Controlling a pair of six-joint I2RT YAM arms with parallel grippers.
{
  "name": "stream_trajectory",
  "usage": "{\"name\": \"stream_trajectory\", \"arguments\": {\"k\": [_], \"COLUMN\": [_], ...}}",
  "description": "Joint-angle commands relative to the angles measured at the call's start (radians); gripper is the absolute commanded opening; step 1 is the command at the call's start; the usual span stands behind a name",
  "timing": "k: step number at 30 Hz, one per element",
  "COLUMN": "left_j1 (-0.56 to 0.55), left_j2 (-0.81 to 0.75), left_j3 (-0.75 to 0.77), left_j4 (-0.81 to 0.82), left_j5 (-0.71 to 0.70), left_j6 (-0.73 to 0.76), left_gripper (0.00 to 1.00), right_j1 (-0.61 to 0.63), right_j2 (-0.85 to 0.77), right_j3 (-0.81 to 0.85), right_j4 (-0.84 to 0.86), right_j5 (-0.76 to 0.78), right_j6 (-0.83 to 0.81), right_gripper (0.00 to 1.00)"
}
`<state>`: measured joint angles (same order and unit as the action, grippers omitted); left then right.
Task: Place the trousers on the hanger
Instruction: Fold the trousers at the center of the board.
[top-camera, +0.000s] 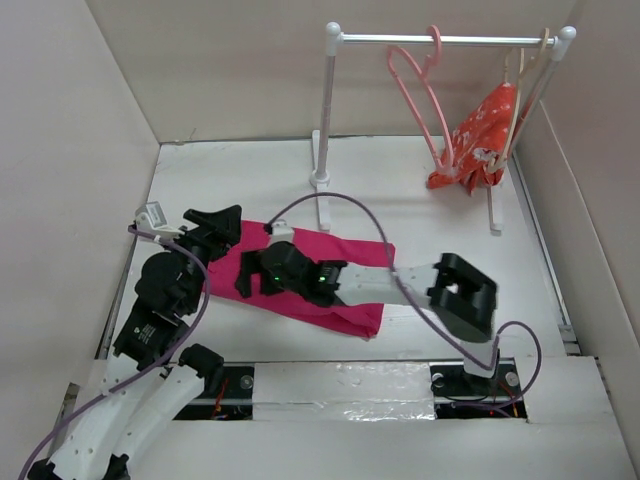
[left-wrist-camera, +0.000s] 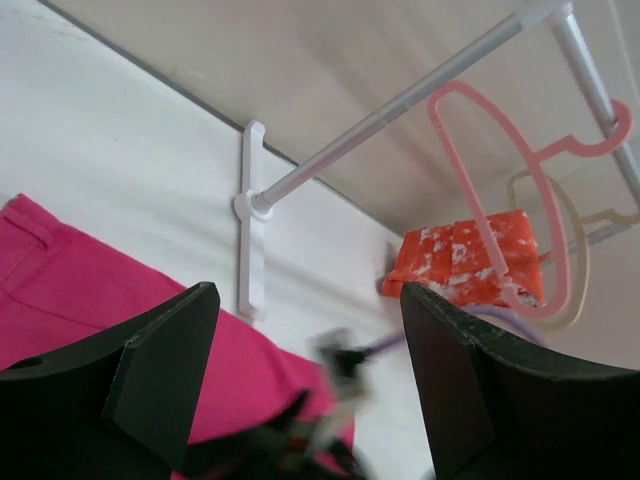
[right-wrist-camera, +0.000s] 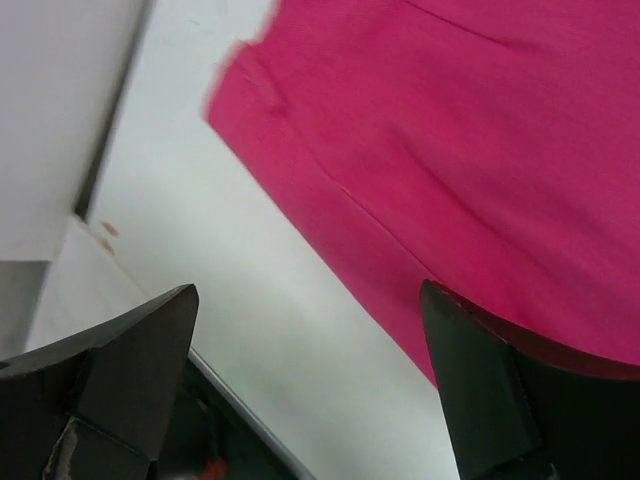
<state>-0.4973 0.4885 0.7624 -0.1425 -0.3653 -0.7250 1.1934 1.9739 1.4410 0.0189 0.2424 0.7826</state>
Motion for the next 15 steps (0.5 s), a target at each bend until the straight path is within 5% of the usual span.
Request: {"name": "stream_trajectory", "arguments": {"k": [1, 2, 6, 9, 11, 12, 15], "left_j1": [-0.001, -0.001, -0.001, -0.001, -0.001, -0.001, -0.001], "left_j2": [0.024, 0.044, 0.174, 0.315, 0.425, 0.462, 0.6], "left_j3": [-0.064, -0.102, -0.193, -0.248, -0.276, -0.279, -0.281], "left_j4": [0.038, 0.082, 0.211, 0.322, 0.409, 0.431, 0.474], "left_j5": [0.037, 0.054, 0.124, 0.161, 0.213, 0.232, 0.258], "left_j6": [-0.008, -0.013, -0.027, -0.042, -0.048, -0.045, -0.05], "left_gripper": [0.71, 0.72, 0.72, 0.72, 0.72, 0.72, 0.72], "right_j1": [-0.025, -0.025, -0.015, -0.006, -0.006, -0.006, -0.006], "right_j2": [-0.329, -0.377, -0.605, -0.748, -0.808, -0.817, -0.811], "right_j3": [-0.172, -0.294, -0.587, -0.74, -0.826, -0.838, -0.85], "right_j4": [0.168, 0.168, 0.113, 0.118, 0.09, 0.069, 0.042], "right_j5": [0.107, 0.147, 0.213, 0.224, 0.19, 0.176, 0.141], "right_j6": [0.003, 0.012, 0.099, 0.127, 0.136, 0.136, 0.123], "right_gripper": [0.93, 0.88, 0.0, 0.04, 0.2, 0.37, 0.51]}}
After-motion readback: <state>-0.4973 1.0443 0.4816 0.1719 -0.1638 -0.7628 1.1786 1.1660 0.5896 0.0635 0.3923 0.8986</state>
